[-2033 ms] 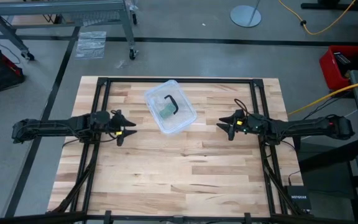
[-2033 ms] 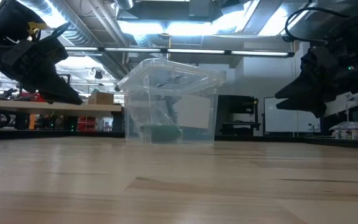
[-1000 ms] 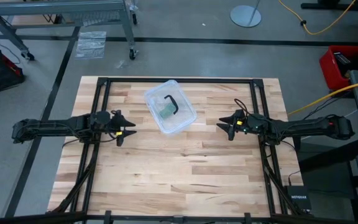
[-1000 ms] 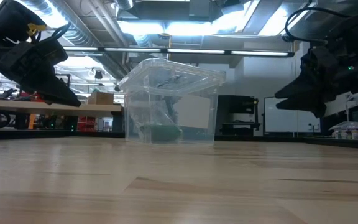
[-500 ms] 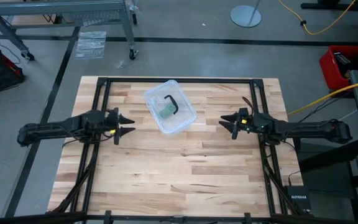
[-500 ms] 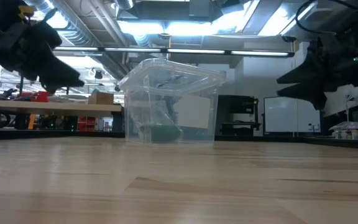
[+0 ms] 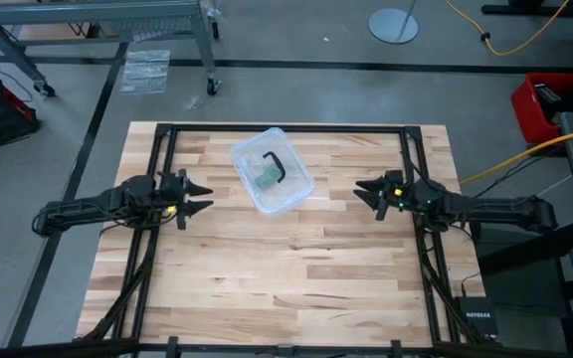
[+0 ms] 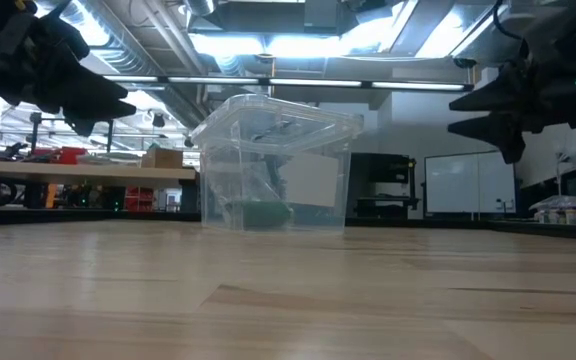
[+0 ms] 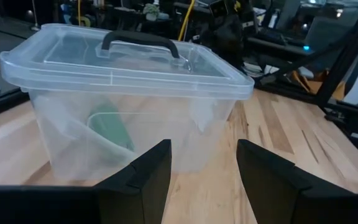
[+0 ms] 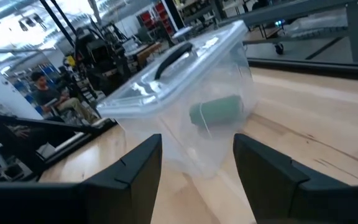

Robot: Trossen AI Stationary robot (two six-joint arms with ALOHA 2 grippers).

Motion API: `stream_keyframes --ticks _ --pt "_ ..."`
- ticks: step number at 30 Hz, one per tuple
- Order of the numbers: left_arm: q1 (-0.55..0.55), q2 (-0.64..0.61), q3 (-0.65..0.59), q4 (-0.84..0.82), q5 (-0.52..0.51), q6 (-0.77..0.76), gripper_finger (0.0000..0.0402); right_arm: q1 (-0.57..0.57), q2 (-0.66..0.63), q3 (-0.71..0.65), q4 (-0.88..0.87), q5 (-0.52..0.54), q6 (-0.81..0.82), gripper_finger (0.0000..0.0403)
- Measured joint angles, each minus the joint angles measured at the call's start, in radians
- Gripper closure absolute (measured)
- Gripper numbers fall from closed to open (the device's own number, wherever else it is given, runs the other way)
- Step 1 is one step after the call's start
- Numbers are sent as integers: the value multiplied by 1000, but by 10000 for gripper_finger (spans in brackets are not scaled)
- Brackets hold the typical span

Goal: Roll bandage
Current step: Return to Home Position

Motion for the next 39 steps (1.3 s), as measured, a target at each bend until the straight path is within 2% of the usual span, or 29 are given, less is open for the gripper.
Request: stream_keyframes --ticks 13,18,22,39 --pt "0 0 -1 5 -1 0 226 0 -205 0 -108 0 0 201" --pt "0 0 -33 114 -1 0 226 0 -300 0 -145 0 0 200" --pt "0 0 -79 244 -2 0 226 1 -301 0 -143 0 0 200" --pt "0 0 -79 242 -1 0 226 1 -301 -2 -173 -1 0 200"
